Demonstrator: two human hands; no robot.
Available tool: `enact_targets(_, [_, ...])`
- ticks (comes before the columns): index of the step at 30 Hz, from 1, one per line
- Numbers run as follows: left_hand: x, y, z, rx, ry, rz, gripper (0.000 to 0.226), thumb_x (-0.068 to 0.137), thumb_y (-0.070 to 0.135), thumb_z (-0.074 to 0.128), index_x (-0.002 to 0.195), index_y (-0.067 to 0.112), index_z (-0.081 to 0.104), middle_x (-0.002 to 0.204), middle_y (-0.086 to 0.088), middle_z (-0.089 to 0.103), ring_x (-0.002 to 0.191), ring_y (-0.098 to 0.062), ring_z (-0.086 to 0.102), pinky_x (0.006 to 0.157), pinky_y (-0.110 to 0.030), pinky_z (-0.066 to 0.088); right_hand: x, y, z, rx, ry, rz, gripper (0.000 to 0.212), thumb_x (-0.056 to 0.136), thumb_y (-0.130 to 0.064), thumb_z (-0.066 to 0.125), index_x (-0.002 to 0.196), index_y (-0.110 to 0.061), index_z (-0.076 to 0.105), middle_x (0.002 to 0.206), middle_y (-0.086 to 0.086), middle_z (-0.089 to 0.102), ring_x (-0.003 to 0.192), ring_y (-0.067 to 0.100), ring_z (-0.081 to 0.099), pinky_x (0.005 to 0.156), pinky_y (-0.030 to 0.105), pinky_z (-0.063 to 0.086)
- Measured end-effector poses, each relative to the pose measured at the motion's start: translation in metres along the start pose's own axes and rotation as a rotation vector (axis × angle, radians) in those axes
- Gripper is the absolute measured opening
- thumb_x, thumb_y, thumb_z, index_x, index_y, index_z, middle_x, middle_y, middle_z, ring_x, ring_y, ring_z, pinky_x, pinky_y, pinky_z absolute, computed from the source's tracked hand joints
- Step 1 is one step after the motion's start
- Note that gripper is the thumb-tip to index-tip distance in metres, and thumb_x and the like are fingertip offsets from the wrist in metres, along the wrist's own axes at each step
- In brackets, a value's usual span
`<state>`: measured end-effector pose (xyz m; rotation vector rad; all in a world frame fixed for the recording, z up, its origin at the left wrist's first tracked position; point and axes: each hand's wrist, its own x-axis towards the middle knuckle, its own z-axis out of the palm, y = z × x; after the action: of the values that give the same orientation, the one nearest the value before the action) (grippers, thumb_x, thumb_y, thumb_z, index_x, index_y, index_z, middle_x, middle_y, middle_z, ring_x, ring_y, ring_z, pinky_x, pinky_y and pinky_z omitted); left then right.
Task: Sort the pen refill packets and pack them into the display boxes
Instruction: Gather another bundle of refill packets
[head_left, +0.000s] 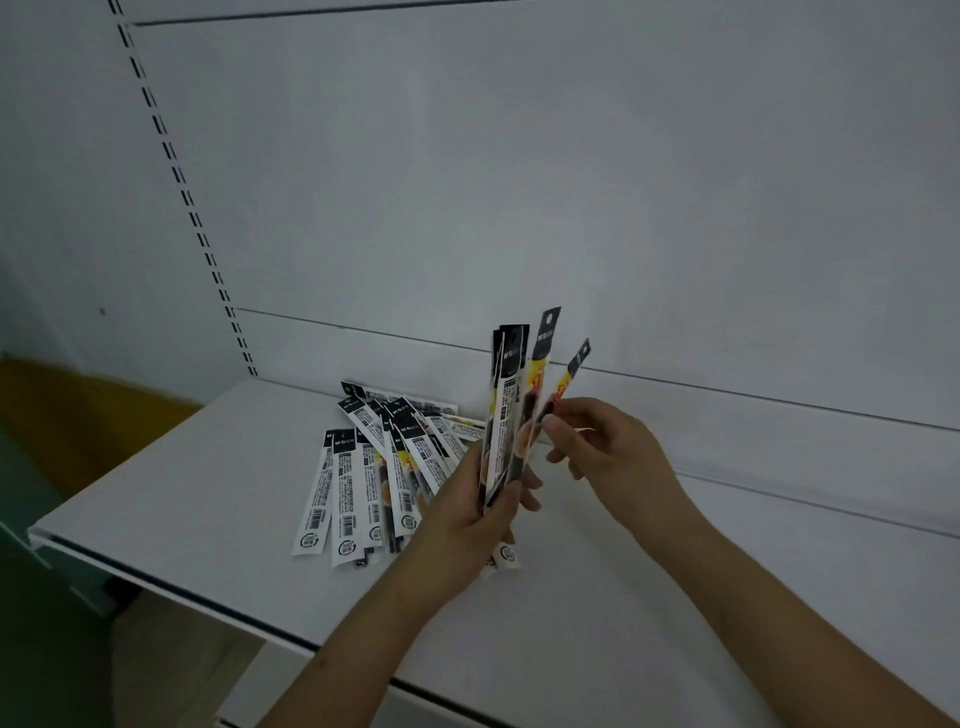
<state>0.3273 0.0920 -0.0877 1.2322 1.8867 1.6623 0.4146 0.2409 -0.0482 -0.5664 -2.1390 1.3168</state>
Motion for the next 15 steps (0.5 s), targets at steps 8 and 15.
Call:
enact_targets(8, [0.017, 0.008, 0.005, 0.001, -0.095, -0.109, 0.013, 0.100, 0.017, 0.054, 0.112, 0.019, 0.055, 0.085, -0.001, 0.068, 0.079, -0.012, 0.070, 0.056, -0.031, 0.057, -0.002, -0.011, -0.009, -0.075, -0.046, -0.318, 0.030, 0.081, -0.062, 0.052, 0.107, -0.047, 0.055, 0.101, -0.020, 0.057, 0.076, 0.006, 0.055, 0.063, 0.014, 0.043])
enact_targets(15, [0.028, 0.008, 0.038, 0.533, 0.001, -0.027, 0.042, 0.096, 0.046, 0.052, 0.131, 0.034, 0.032, 0.089, 0.006, 0.066, 0.074, -0.007, 0.064, 0.062, -0.024, 0.052, 0.000, -0.011, -0.018, -0.023, 0.115, -0.136, 0.034, 0.075, -0.046, 0.077, 0.099, -0.030, 0.058, 0.080, -0.011, 0.060, 0.051, 0.002, 0.047, 0.052, 0.010, 0.038])
